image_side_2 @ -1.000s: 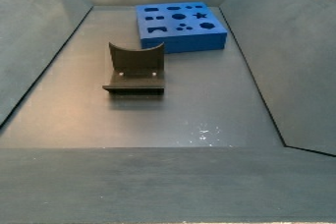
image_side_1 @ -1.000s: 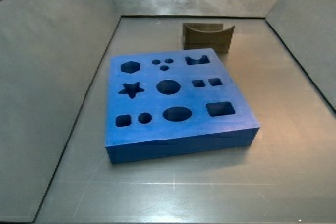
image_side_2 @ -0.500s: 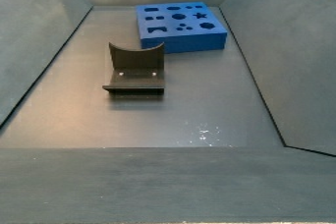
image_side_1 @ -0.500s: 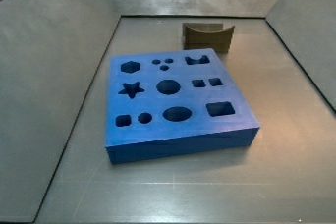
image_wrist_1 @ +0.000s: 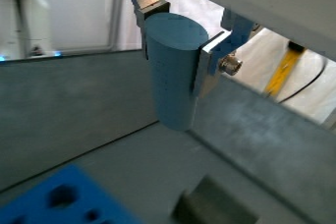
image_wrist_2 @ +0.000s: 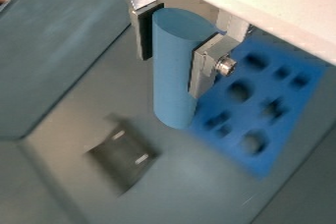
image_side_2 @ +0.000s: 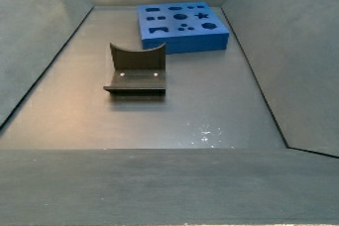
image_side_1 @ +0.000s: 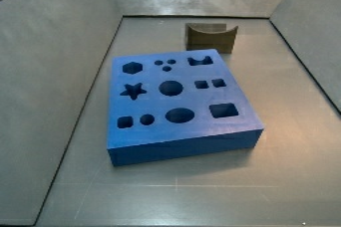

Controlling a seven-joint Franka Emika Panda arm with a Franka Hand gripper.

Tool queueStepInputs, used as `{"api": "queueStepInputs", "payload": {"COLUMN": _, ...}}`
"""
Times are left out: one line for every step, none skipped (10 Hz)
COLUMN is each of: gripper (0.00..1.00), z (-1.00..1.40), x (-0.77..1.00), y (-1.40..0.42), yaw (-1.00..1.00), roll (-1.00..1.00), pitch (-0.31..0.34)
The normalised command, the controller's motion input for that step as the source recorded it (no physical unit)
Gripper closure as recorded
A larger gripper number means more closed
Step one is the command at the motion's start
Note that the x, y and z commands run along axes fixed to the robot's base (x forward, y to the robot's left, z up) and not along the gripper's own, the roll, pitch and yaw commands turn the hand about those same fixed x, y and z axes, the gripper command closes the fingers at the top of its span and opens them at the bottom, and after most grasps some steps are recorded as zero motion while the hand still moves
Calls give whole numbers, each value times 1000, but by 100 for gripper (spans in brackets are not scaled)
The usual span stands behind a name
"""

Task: Pick up the oval object. Move up. Place the oval object on the fixture. Regrasp the oval object. Move to above the board. Insert the oval object.
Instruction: Move to above the board, then insert the oval object.

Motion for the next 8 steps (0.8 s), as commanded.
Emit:
{"api": "queueStepInputs", "payload": {"gripper": 100, "z": -64, "x": -553, "y": -1000, "yaw": -29, "roll": -1000, "pitch": -113}}
{"api": "queueStepInputs", "payload": {"gripper": 100, "z": -43, "x": -481, "y": -786, "yaw": -32, "roll": -1000, "pitch": -133}}
{"api": "queueStepInputs", "payload": {"gripper": 100, "z": -24, "x": -349, "y": -473, "yaw": -31, "roll": -1000, "pitch": -158}}
{"api": "queueStepInputs", "payload": {"gripper": 100, "z": -18, "x": -240, "y": -244, "yaw": -26, "roll": -857, "pitch": -153}}
{"api": "queueStepInputs", "payload": {"gripper": 100, "z": -5, "x": -160, "y": -102, "yaw": -16, "roll": -577, "pitch": -126}}
{"api": "queueStepInputs", "payload": {"gripper": 100, "z": -4, "x": -122, "y": -57, "yaw": -15, "roll": -395, "pitch": -107}}
{"api": "queueStepInputs", "payload": {"gripper": 100, "z": -3, "x": -81, "y": -20, "yaw": -9, "roll": -239, "pitch": -76}}
{"api": "queueStepInputs", "payload": {"gripper": 100, "z": -34, "x": 6, "y": -23, "yaw": 0, "roll": -24, "pitch": 0}}
